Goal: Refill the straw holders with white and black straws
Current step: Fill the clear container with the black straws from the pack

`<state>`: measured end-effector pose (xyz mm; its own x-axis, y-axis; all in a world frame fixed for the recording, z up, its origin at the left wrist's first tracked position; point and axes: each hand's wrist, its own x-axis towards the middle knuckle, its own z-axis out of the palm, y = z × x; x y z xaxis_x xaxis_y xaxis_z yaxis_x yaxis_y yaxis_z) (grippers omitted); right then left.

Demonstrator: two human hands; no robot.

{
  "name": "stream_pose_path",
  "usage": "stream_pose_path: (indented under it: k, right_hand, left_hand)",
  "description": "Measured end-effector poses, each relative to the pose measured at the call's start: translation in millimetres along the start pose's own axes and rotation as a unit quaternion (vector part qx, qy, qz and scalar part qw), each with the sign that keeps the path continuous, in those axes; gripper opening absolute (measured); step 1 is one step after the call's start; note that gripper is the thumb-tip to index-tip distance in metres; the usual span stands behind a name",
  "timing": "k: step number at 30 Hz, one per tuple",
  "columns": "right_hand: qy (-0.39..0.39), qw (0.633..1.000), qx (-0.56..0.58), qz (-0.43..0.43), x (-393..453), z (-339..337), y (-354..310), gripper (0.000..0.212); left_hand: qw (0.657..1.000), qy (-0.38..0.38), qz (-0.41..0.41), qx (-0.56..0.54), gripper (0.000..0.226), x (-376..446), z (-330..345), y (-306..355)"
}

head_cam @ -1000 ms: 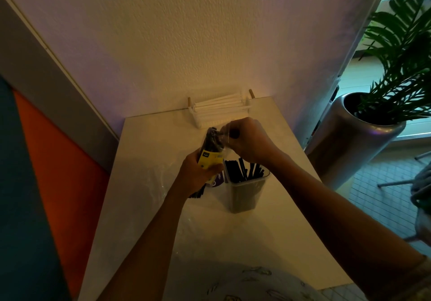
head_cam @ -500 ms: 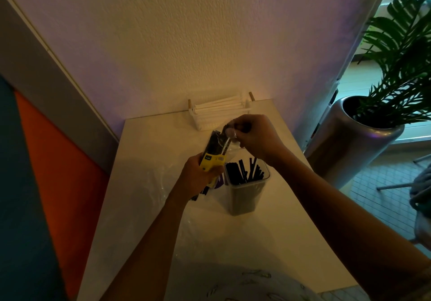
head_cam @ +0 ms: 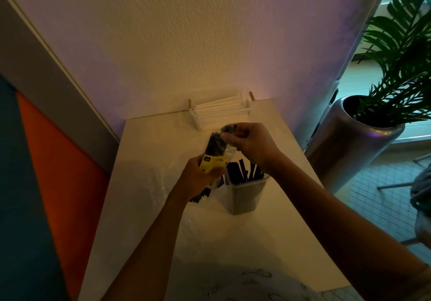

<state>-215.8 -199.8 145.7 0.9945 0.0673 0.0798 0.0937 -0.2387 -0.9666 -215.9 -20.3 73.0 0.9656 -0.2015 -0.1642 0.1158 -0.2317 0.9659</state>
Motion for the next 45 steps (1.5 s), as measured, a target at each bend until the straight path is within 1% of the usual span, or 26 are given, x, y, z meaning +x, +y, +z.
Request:
stream_pose_path:
  k: [4,11,17,20,23,26,29,32,34,37,43,45]
  right_hand:
    - [0.016,0.999,-0.032,-0.016,0,-1,-3,0.019]
    - [0.033,0.996,-0.084,-0.029,9,-10,-7,0.020]
    - [0.054,0.994,-0.080,-0.040,13,-20,-19,0.021]
    - [0.075,0.995,-0.048,-0.032,11,-19,-20,0.021]
    - [0.061,0.998,-0.020,-0.007,7,-15,-17,0.024]
    - [0.056,0.998,-0.031,0.011,7,-9,-12,0.024]
    - [0.053,0.995,-0.081,-0.005,7,-2,-10,0.029]
    - [0.067,0.992,-0.109,-0.018,9,-1,-13,0.025]
    - [0.075,0.991,-0.110,-0.025,11,-4,-16,0.022]
    - [0.086,0.990,-0.109,-0.034,13,-9,-20,0.025]
    - [0.091,0.992,-0.080,-0.021,9,-10,-21,0.023]
    - [0.079,0.995,-0.059,-0.010,9,-9,-20,0.023]
  left_hand:
    - [1.000,0.008,-0.001,0.003,0.026,-3,0,0]
    - [1.000,0.005,0.003,-0.006,0.028,-3,0,1]
    - [1.000,-0.009,0.010,-0.024,0.026,-2,-2,0]
    - [0.999,-0.017,0.007,-0.026,0.025,-2,0,1]
    - [0.999,-0.024,0.000,-0.028,0.025,1,0,2]
    - [0.999,-0.025,-0.003,-0.036,0.024,2,0,1]
    - [0.999,-0.021,-0.001,-0.033,0.025,-1,1,2]
    - [0.999,-0.016,-0.001,-0.042,0.025,-4,1,2]
    - [0.999,-0.018,0.003,-0.043,0.025,-5,1,1]
    - [0.999,-0.017,0.003,-0.047,0.024,-6,1,1]
    - [0.999,-0.023,0.005,-0.032,0.025,-5,0,-1]
    - [0.999,-0.023,0.001,-0.029,0.024,-4,0,-2]
